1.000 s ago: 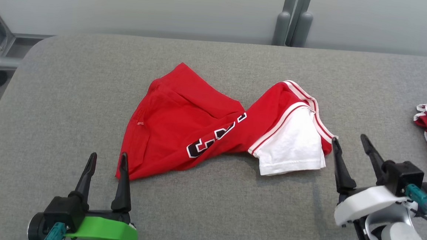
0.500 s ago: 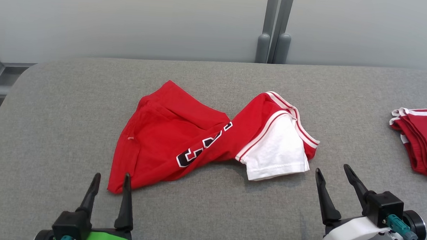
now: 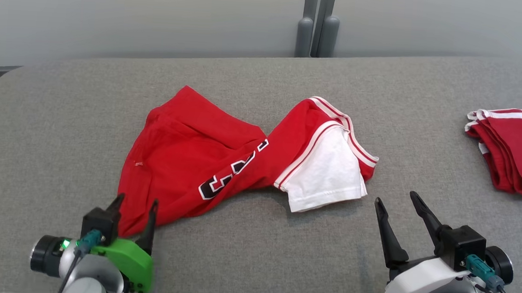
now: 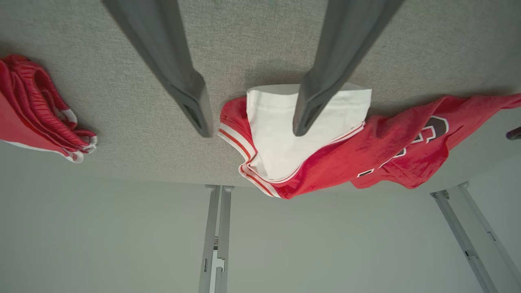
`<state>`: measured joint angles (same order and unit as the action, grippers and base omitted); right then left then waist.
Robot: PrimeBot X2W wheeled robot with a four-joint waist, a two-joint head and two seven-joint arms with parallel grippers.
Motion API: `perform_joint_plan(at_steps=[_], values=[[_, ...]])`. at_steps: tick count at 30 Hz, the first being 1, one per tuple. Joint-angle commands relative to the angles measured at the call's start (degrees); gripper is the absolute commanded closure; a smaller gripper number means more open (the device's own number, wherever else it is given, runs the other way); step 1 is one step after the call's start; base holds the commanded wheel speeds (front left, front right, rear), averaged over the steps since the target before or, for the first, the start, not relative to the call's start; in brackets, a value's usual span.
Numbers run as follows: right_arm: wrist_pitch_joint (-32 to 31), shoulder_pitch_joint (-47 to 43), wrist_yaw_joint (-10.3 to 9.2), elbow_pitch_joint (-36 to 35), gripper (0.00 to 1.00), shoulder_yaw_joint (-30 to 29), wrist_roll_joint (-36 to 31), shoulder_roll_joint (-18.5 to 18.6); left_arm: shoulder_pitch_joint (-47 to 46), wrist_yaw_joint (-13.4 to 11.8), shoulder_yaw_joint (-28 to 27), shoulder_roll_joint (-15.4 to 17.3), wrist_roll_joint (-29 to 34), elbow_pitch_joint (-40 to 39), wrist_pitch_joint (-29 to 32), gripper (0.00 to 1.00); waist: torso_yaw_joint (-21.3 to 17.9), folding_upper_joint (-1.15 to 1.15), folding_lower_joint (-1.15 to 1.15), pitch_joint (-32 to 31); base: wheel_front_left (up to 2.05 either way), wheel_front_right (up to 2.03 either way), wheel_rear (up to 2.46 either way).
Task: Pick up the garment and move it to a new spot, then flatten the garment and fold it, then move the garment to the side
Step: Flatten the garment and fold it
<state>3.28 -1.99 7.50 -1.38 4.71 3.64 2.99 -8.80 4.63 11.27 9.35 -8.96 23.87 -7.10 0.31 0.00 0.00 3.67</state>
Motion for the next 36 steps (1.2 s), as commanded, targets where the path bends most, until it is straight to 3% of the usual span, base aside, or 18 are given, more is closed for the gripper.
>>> perform_joint_plan(at_steps=[1, 8, 14, 23, 33, 34, 36], values=[[-0.11, 0.70, -0.03, -0.35, 0.00, 0.06, 0.03, 0.05, -2.68, 0.31, 0.07, 1.31, 0.69, 1.64, 2.01, 0.00, -1.75, 0.00, 0.00, 1.89, 0.00, 0.00, 0.00], [0.30, 1.37, -0.03, -0.43, 0.00, 0.40, 0.31, 0.01, -7.73, 0.03, 1.81, 4.17, 3.37, 5.59, 7.83, 0.00, -3.64, 0.00, 0.00, 4.14, 0.00, 0.00, 0.00], [0.72, 1.94, -0.03, -0.12, 0.00, 0.25, 0.31, -0.05, -8.66, -1.25, 2.34, 5.24, 4.33, 7.59, 9.24, 0.00, -4.83, 0.00, 0.00, 5.54, 0.00, 0.00, 0.00], [1.23, 2.32, -0.03, 0.53, 0.00, 0.15, 0.40, -0.08, -8.48, -4.60, 2.12, 5.24, 4.74, 8.88, 6.97, 0.00, -4.35, 0.00, 0.00, 6.41, 0.00, 0.00, 0.00], [1.20, 3.12, -0.03, 1.01, 0.00, 0.56, 0.38, -0.09, -9.72, -6.20, 3.10, 5.28, 5.30, 10.78, 5.47, 0.00, -4.01, 0.00, 0.00, 6.91, 0.00, 0.00, 0.00], [1.15, 3.10, -0.03, 1.00, 0.00, 0.49, 0.36, -0.08, -9.64, -6.45, 3.14, 5.16, 5.37, 10.91, 5.38, 0.03, -4.03, 0.00, 0.00, 6.91, 0.00, 0.00, 0.00], [1.02, 3.01, -0.03, 1.06, 0.00, 0.34, 0.40, -0.09, -9.46, -7.11, 3.50, 4.86, 5.55, 11.01, 4.76, 0.40, -4.06, 0.00, 0.00, 6.82, 0.00, 0.00, 0.00]])
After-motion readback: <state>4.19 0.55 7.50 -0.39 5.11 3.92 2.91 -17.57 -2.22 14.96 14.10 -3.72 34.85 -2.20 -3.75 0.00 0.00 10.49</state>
